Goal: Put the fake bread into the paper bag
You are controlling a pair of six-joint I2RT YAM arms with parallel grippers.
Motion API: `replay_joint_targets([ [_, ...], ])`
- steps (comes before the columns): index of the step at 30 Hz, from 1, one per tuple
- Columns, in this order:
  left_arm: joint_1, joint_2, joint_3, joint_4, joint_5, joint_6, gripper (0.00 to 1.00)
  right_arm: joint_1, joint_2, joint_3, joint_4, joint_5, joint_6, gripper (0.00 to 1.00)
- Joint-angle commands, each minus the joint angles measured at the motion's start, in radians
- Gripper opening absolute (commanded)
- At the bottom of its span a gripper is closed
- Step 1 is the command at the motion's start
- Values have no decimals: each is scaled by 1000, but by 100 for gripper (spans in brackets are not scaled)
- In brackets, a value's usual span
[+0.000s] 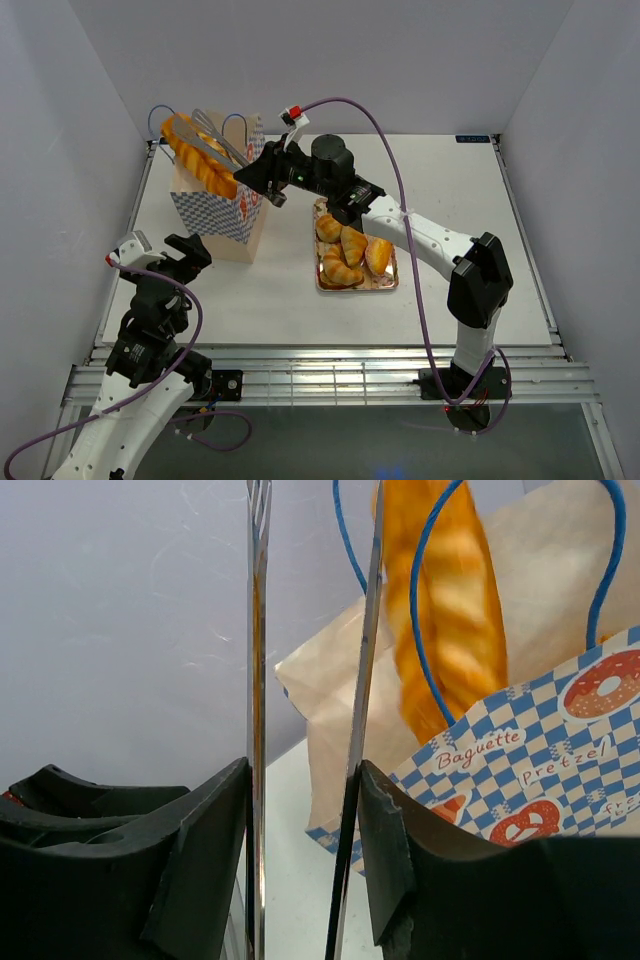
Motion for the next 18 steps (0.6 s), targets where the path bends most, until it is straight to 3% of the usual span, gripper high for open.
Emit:
replay_joint_targets([
  [1,-3,7,9,4,16,8,98,-4,-8,34,87,-17,-2,52],
  [18,-3,10,11,7,20,12,98,-5,-141,21,30,-98,-26,53],
])
